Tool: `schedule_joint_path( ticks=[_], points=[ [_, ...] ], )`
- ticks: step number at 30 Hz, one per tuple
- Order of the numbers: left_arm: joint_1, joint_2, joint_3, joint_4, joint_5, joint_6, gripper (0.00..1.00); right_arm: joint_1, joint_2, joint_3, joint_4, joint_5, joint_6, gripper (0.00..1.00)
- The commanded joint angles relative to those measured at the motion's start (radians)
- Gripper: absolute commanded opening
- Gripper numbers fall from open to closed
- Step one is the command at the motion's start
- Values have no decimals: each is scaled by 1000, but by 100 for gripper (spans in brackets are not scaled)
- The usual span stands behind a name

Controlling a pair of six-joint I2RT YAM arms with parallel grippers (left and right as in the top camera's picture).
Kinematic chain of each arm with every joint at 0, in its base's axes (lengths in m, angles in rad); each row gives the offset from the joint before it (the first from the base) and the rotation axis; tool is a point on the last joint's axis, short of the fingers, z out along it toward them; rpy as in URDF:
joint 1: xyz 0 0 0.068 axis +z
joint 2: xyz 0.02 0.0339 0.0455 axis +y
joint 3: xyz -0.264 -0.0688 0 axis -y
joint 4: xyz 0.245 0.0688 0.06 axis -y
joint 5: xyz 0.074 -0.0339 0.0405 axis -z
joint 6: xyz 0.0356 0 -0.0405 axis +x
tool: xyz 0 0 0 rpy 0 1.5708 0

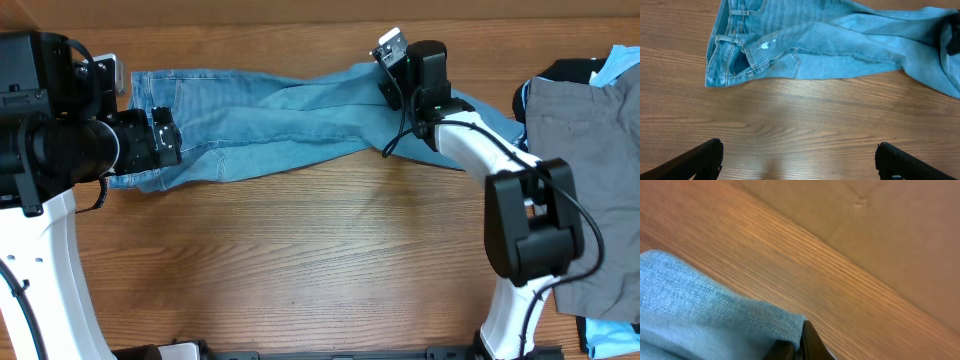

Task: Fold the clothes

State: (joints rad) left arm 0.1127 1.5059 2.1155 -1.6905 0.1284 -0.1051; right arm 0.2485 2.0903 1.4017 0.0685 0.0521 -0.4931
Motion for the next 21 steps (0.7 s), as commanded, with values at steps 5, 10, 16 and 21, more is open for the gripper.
schedule_joint_path(
  ticks=[5,10,16,21],
  points=[
    [-4,4,-2,1,-9,-14,100,2,106,26,269,0,219,95],
    [-4,4,-2,1,-9,-14,100,5,85,272,-35,137,262,100],
    [-4,4,-2,1,-9,-14,100,1,76,682,-720,146,440,100],
    [-4,4,-2,1,-9,-14,100,-4,75,824,-1116,23,464,100]
  ],
)
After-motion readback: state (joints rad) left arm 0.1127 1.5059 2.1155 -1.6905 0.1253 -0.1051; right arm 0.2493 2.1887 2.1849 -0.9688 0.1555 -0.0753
